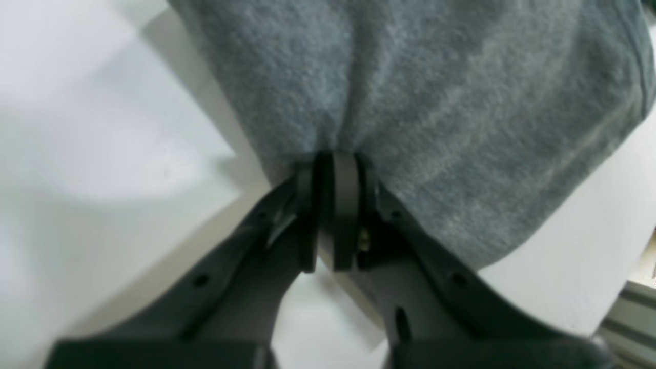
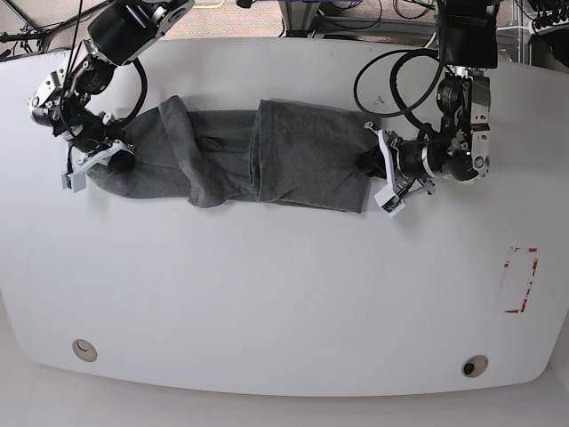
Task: Fold the T-shirt properly
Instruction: 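Grasp both strip ends and push them toward each other with both grippers, then fold the strip end over with the right gripper toward the left gripper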
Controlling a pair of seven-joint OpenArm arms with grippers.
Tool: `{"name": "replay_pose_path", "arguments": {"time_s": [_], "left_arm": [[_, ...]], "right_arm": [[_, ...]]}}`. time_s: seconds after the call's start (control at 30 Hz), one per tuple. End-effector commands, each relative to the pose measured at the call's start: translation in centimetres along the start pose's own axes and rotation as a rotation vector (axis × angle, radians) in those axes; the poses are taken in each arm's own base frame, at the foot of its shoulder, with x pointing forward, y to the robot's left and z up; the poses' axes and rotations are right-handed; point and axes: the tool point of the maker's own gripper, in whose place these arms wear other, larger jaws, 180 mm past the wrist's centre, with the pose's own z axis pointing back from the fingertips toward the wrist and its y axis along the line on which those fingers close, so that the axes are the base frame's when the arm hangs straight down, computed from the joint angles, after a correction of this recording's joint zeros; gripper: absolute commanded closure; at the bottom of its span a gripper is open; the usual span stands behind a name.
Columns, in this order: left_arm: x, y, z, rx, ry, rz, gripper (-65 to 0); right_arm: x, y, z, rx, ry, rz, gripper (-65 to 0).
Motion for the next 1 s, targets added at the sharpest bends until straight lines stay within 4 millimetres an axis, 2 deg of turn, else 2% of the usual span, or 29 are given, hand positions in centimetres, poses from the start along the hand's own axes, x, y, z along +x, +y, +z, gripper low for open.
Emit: {"name": "replay_pose_path", "arguments": {"time_s": [0.0, 0.2, 0.4, 0.5, 0.7, 0.83, 0.97], "left_arm": [[-2.6, 1.1, -0.4, 0.085, 0.169, -0.024, -4.3], [-2.4, 0.9, -2.8, 0.092, 0.244, -0.021, -4.3], [-3.1, -0.6, -5.8, 0.045, 0.335, -0.006, -4.3], [-2.8, -1.4, -6.3, 0.027, 0.333, -0.003, -4.3], [-2.6, -2.5, -6.8, 0.006, 0.332, 0.0, -4.3], [-3.9, -3.4, -7.1, -0.013, 0.349, 0.013, -4.3], [-4.3, -4.1, -7.4, -0.028, 0.354, 0.02, -4.3]], "right_arm": [[3.3, -0.1, 2.2, -0.066, -0.081, 0.115, 0.0], [4.8, 2.7, 4.1, -0.124, -0.088, 0.328, 0.0], [6.1, 6.4, 5.3, -0.155, -0.106, 0.527, 0.0], [6.1, 8.0, 5.0, -0.136, -0.101, 0.582, 0.0], [5.7, 9.5, 4.2, -0.088, -0.095, 0.604, 0.0], [5.7, 11.8, 3.7, -0.001, -0.125, 0.593, 0.0], [6.3, 14.5, 3.4, 0.093, -0.166, 0.606, 0.0]]}}
